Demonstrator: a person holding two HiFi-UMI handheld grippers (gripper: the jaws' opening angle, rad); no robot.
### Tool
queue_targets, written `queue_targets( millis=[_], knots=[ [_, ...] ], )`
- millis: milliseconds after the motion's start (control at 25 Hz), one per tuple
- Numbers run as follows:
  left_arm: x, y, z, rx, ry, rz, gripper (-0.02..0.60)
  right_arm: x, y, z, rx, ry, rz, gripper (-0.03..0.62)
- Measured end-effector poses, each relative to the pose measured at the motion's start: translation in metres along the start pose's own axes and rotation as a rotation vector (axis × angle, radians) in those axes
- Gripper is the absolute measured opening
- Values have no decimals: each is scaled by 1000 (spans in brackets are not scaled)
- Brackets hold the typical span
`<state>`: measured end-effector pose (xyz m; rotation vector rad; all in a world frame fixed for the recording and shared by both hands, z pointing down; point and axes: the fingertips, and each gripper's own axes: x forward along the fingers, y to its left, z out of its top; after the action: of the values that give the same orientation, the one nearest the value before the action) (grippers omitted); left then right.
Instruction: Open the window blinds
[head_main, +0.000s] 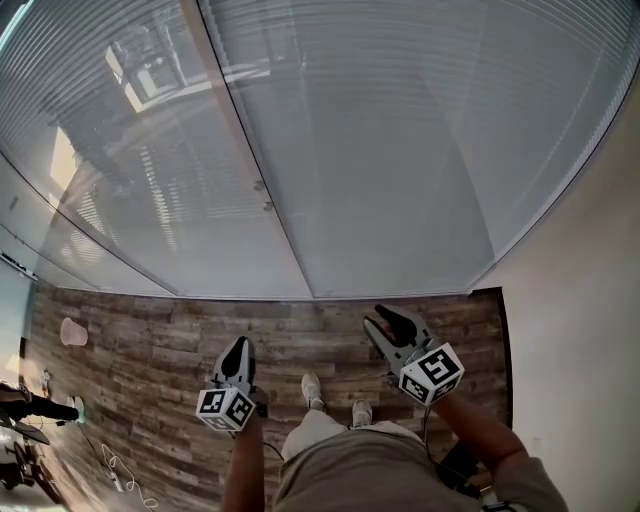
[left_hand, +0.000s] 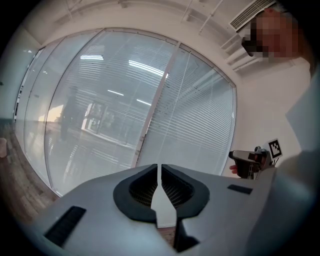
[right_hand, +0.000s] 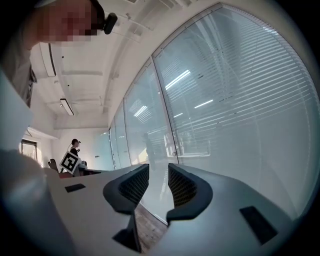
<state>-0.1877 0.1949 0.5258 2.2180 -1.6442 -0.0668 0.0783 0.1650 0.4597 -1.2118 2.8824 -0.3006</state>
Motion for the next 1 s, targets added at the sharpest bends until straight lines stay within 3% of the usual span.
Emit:
queue_targets(
  millis=[80,280,520,1000],
  knots=[
    [6,12,3,2,2,-5,15,12,2,-6,-14,23,-3,123],
    [32,53,10,10,-3,-34,15,52,3,-10,-188,12,-46,124],
    [52,90,42,-4,-11,-76,15,92,19,17,-226,18,-76,123],
    [96,165,67,-15,-34,-160,17,193,34,17,-263,37,-101,123]
  ],
)
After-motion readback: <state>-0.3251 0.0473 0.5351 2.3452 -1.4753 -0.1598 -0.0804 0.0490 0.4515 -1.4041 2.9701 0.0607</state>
